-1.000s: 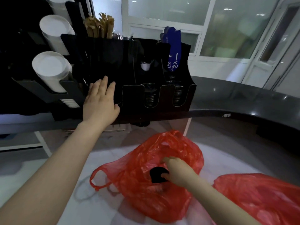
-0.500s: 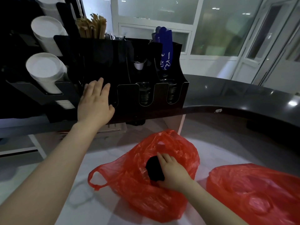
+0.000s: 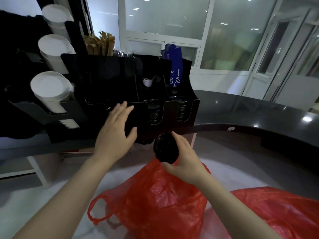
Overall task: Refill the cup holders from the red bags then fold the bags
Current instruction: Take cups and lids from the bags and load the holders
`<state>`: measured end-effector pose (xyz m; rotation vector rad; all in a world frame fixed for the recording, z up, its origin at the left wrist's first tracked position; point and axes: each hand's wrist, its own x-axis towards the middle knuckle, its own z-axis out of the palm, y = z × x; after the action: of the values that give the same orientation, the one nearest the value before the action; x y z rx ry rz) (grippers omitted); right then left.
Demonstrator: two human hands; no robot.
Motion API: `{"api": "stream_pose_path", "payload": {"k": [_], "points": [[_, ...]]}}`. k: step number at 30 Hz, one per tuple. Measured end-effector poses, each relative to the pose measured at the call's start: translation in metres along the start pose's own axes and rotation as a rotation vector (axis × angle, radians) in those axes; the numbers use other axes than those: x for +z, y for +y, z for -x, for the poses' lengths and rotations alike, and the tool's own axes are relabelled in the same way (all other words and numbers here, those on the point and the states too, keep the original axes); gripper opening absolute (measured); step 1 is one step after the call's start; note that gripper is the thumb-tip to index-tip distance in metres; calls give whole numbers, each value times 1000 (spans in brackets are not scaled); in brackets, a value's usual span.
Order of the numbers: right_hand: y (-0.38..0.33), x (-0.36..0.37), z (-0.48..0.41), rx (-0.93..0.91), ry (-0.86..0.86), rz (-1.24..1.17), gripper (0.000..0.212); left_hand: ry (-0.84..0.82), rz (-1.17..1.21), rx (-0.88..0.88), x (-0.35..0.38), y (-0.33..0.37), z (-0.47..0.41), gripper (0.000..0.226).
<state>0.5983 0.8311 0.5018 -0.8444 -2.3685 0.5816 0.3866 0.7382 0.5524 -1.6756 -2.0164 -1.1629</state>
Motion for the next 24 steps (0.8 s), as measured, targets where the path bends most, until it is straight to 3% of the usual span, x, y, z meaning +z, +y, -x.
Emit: {"api": "stream_pose_path", "payload": {"k": [4, 8, 11, 15, 20, 24], "points": [[-19, -16, -16, -14, 24, -132, 95, -103, 540, -200, 12, 15, 8, 49], [-34, -24, -23, -65, 18, -186, 94, -401, 1076, -442, 20, 27, 11, 53], [-37, -26, -23, -88, 6, -213, 92, -558, 1361, -526, 24, 32, 18, 47], [-35, -33, -26, -130, -44, -230, 91, -469, 1409, -570, 24, 32, 21, 47], [-10, -59, -57, -81, 304, -194, 41, -309, 1378, -613, 11, 18, 12, 90], [11, -80, -92, -67, 450, 83, 27, -230, 1397, -637, 1, 6, 8, 48]]}}
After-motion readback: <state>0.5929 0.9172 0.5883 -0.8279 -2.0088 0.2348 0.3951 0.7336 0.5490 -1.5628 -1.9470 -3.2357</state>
